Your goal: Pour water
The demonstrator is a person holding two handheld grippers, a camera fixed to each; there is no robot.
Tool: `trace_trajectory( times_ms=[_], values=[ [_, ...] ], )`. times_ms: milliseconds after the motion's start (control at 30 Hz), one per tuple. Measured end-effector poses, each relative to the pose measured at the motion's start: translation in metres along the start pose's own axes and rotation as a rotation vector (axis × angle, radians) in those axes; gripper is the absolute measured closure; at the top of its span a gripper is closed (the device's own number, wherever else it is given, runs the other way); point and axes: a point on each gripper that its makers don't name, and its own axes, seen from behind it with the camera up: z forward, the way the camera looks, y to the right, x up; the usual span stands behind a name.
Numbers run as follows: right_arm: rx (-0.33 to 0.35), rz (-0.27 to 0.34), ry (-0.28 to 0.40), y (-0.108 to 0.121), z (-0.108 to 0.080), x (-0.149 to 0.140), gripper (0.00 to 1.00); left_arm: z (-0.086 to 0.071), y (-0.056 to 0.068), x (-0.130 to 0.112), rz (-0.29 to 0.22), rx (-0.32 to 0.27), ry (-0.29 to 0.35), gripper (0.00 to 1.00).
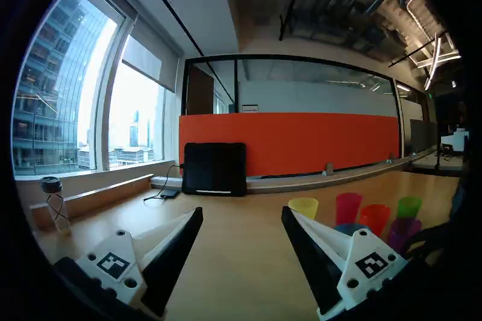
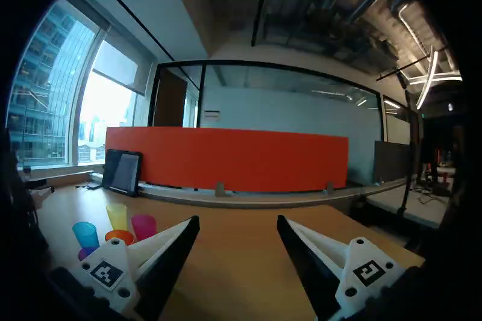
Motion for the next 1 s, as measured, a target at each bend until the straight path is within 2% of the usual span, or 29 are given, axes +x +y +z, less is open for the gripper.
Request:
trace_trajectory(
  times_ms=[167, 1000],
  values=[
    [0.0, 0.008, 0.005, 0.001, 0.0, 0.003, 0.0, 0.001, -0.001, -0.005, -0.012, -0.001, -0.008, 0.03],
    [0.001, 0.01, 0.019, 0.001, -0.005, 0.007, 0.0, 0.006, -0.004, -0.018, -0.005, -0.003, -0.062, 0.03]
  ],
)
